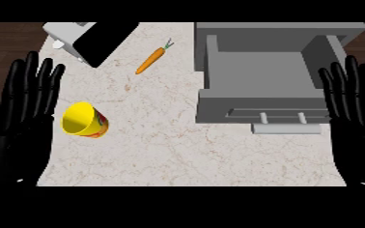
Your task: Pick up the cup, place it into the drawer and close the drawer
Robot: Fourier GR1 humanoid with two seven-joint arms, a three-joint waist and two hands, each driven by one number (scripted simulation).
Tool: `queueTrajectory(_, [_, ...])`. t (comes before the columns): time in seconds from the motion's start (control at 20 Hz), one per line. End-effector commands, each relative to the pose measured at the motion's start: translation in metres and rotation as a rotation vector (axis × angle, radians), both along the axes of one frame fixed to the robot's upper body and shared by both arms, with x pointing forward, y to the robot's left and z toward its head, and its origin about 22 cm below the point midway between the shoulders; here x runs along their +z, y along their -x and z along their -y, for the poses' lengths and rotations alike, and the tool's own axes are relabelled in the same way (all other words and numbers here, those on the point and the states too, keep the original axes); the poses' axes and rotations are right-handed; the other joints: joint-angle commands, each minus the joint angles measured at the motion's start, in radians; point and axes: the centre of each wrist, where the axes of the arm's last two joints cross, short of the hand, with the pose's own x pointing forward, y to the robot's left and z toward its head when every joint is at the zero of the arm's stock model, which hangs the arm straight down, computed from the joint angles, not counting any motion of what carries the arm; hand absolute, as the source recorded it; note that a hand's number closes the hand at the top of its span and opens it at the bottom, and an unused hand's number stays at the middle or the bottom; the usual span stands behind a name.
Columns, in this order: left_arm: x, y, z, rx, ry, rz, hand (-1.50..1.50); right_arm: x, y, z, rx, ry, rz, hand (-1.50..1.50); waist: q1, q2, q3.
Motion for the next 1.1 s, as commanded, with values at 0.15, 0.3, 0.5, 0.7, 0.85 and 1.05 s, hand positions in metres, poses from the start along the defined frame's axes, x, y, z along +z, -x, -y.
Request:
queueTrajectory(0.15, [0.008,0.008,-0.056,0.055,-0.042,-0.026,-1.5,0.008,-0.01,0.0,-0.009,0.055,0.009,-1.5,0.006,-0.022,0.002])
queueTrajectory(0.3, [-0.024,0.001,-0.059,0.12,0.203,-0.222,-1.5,-0.013,-0.004,-0.006,0.088,0.108,-0.118,-1.5,0.014,-0.016,0.001])
queueTrajectory(0.5, [-0.024,-0.003,-0.084,0.142,0.216,-0.24,-1.5,0.01,-0.019,0.015,0.121,0.097,-0.125,-1.5,0.004,-0.02,0.002])
queueTrajectory(0.7, [-0.06,-0.026,-0.092,0.164,0.227,-0.263,-1.5,-0.007,-0.031,0.012,0.143,0.113,-0.136,-1.5,-0.002,-0.02,0.002])
queueTrajectory(0.85, [-0.074,-0.026,-0.099,0.212,0.206,-0.314,-1.5,-0.012,-0.032,0.013,0.111,0.119,-0.153,-1.5,-0.003,-0.02,0.002])
queueTrajectory(1.05, [-0.113,0.003,-0.11,0.211,0.203,-0.364,-1.5,-0.018,-0.052,0.019,0.129,0.121,-0.118,-1.5,0.004,-0.02,0.002])
